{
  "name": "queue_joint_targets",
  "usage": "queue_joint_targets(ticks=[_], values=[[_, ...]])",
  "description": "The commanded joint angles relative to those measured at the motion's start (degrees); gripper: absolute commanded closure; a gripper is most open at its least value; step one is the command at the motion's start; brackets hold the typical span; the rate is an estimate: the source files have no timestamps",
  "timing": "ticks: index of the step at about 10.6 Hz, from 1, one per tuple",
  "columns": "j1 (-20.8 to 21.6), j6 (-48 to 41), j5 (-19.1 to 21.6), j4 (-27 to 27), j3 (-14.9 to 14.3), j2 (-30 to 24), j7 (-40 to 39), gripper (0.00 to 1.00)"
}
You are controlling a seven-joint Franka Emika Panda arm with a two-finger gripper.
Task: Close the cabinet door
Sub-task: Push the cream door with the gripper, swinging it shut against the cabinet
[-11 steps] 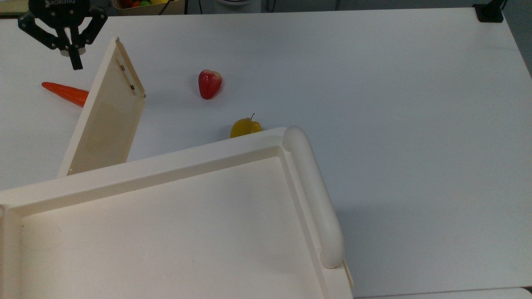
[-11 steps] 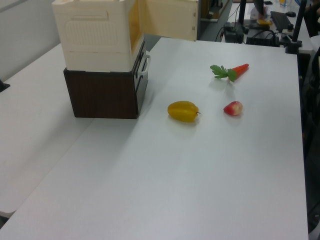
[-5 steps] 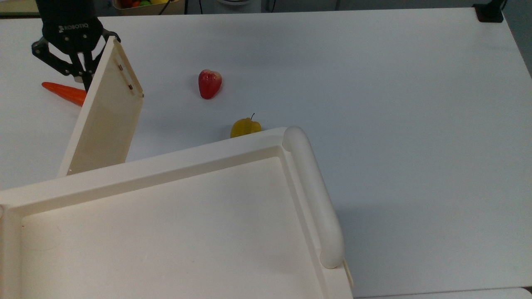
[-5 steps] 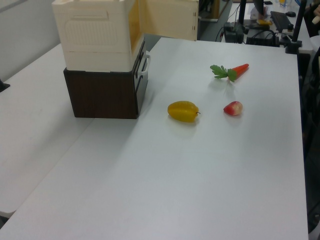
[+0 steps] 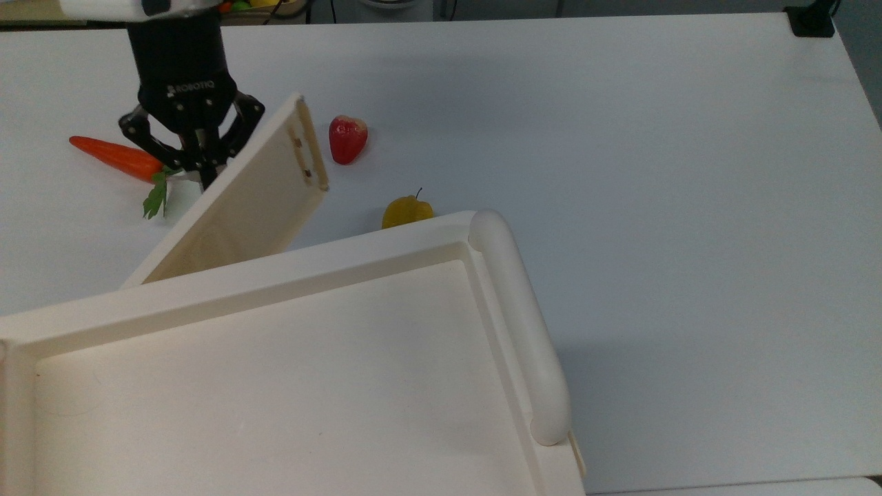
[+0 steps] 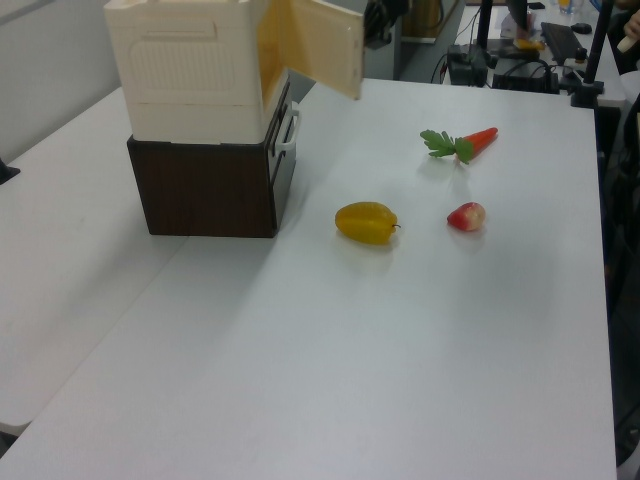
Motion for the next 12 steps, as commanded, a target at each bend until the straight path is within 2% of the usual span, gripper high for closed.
queue_joint_targets(ticks=[1, 4, 6, 10, 12], values=[[3.6, 5.4, 4.6, -0.2, -0.5, 1.7, 0.3, 1.00], [8.5, 15.0, 5.7, -0.3, -0.5, 4.5, 5.4, 1.00], [9.7, 21.7, 5.9, 0.1, -0.2, 7.3, 8.9, 1.00], [10.1, 29.3, 5.8, 2.4, 2.5, 10.0, 15.7, 1.00], [10.2, 33.8, 5.8, 3.2, 2.8, 11.0, 16.6, 1.00]])
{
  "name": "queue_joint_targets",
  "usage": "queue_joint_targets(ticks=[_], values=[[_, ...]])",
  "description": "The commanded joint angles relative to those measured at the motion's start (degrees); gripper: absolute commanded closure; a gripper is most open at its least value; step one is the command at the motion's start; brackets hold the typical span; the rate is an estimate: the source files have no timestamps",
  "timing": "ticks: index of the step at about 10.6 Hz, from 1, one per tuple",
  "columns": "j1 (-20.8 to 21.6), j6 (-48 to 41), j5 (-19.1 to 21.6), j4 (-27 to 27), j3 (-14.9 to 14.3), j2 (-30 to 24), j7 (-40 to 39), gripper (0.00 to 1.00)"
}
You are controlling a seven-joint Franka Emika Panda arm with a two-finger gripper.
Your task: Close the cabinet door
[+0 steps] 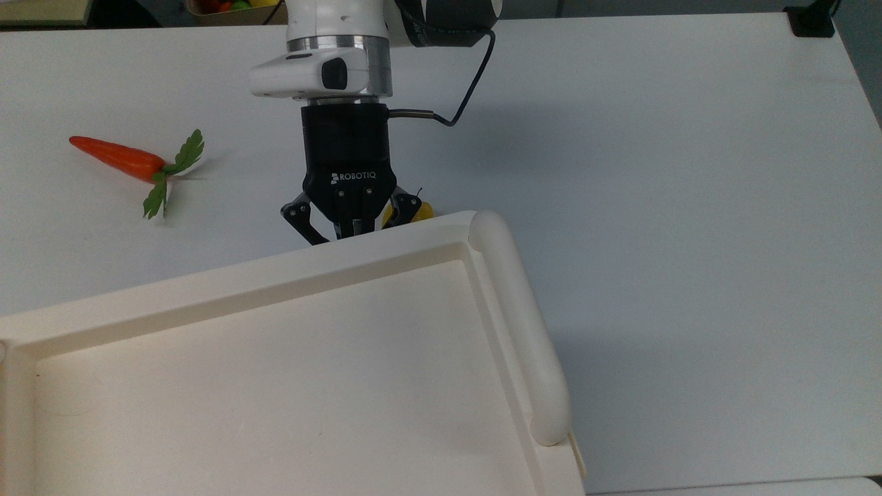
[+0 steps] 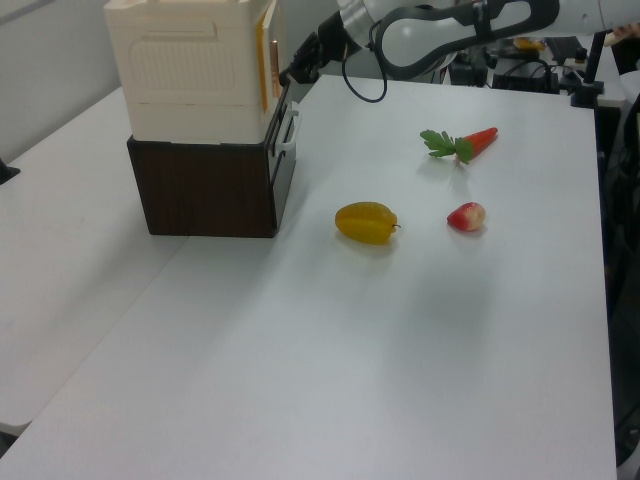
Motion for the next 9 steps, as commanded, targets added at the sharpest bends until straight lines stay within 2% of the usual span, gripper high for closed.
queue_joint_targets(ticks=[1, 6, 8, 9], values=[[0.1, 5.8, 1.0, 2.3, 0.7, 2.0, 1.6, 1.00], [-0.2, 6.9, 0.9, 7.9, 0.8, 5.7, 6.3, 1.00], [-0.2, 6.8, 1.2, 6.8, 0.8, 4.6, 7.0, 1.00], [-0.1, 6.3, 1.2, 4.1, 0.8, 2.3, 7.1, 1.00]])
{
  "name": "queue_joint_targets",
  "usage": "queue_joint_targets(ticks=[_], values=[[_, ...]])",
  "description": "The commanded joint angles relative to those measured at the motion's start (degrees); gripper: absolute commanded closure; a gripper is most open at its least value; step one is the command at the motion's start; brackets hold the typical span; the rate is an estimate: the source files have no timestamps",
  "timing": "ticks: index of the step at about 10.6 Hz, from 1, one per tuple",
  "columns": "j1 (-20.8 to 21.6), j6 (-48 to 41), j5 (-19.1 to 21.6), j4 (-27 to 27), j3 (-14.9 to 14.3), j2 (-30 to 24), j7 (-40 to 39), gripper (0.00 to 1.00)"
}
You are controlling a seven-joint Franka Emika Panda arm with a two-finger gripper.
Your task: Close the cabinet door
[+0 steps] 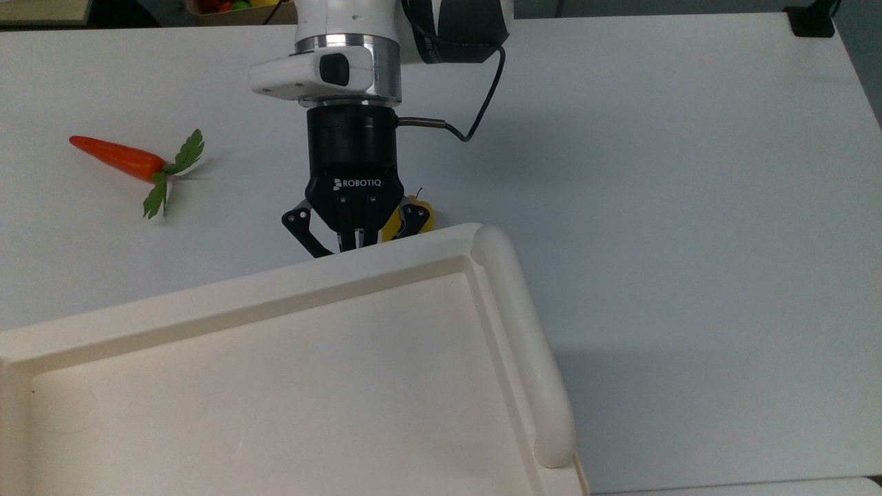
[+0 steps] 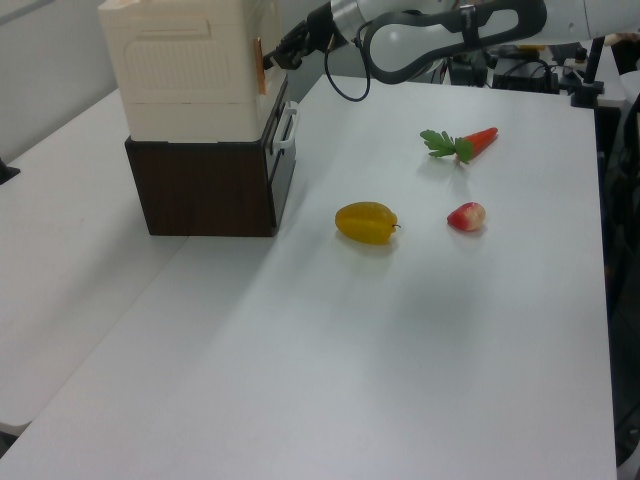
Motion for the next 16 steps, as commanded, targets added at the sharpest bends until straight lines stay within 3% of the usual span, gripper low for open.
queue_joint_targets(ticks=[1, 3, 6, 10, 11, 12, 15, 16], values=[[0.2, 0.6, 1.2, -4.8, 0.3, -4.0, 0.9, 1.00], [0.1, -6.8, 1.2, -12.8, 0.1, -12.2, 2.4, 1.00], [-2.5, -37.4, 0.0, -11.0, -3.2, -17.1, 5.8, 0.96], [-3.4, -66.1, -3.6, -10.9, -8.4, -23.6, 6.7, 0.79], [-4.2, -70.6, -5.8, -10.9, -8.3, -24.6, 7.5, 0.59], [-4.1, -73.9, -9.1, -11.0, -8.2, -25.1, 8.0, 0.01], [-5.1, -78.7, -13.6, -11.4, -8.2, -27.2, 15.1, 0.00], [-4.5, -80.8, -18.5, -11.4, -7.9, -27.9, 18.0, 0.00]])
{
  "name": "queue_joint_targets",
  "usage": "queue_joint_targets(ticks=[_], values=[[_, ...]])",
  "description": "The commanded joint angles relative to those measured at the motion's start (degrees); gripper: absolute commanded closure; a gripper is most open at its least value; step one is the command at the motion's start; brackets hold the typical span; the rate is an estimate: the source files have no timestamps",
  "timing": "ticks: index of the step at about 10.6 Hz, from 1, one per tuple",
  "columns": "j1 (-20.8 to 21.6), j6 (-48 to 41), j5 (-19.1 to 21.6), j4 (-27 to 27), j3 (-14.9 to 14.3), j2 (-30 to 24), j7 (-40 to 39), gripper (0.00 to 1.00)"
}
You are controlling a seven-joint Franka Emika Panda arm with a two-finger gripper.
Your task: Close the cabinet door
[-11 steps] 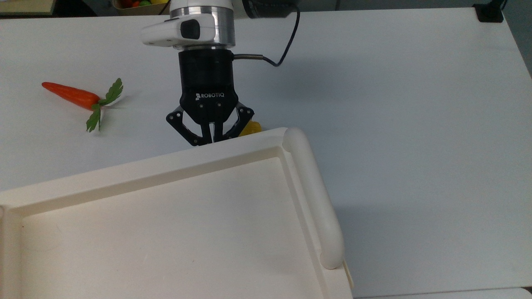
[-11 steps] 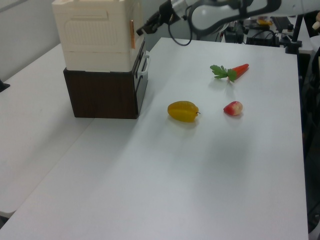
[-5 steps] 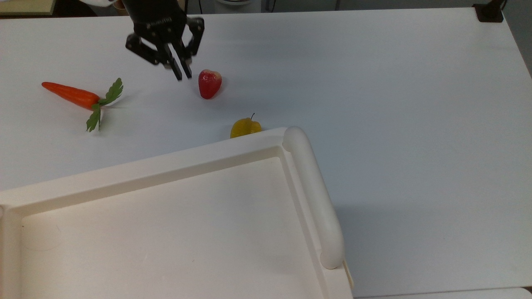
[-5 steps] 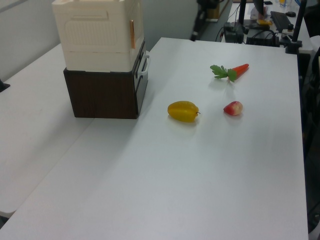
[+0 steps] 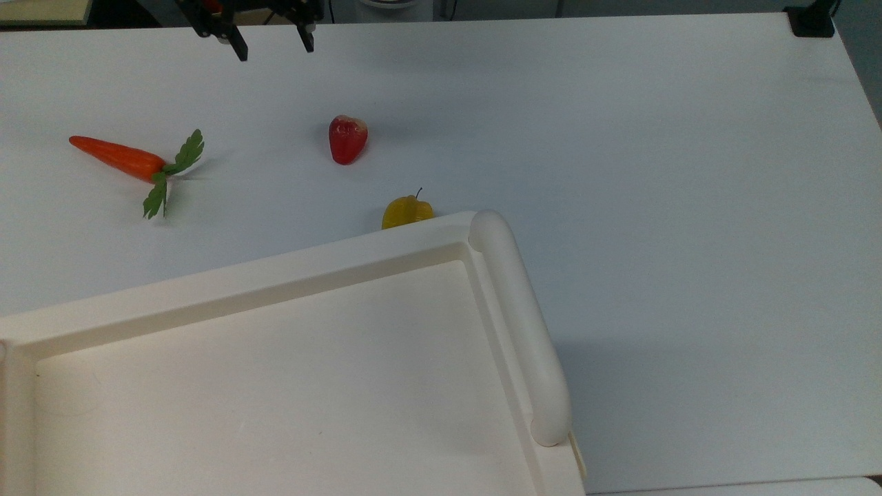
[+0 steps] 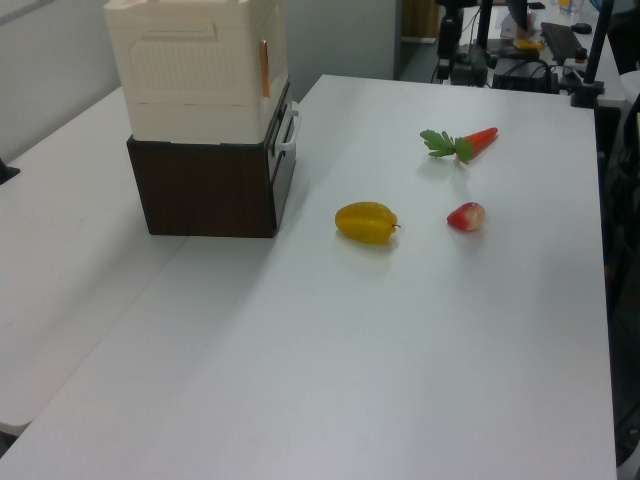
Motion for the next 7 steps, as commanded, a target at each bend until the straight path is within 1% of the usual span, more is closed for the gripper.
queue_joint_targets(ticks=[1, 2, 4, 7], values=[[0.8, -4.1, -10.1, -2.3, 0.8, -3.9, 10.2, 0.00], [0.8, -3.7, -10.6, -2.3, 1.2, -3.7, 11.1, 0.00], [0.6, -3.9, -10.6, -2.1, 1.2, -3.9, 10.2, 0.00], [0.7, -3.9, -10.3, -2.0, 1.2, -3.7, 11.0, 0.00]])
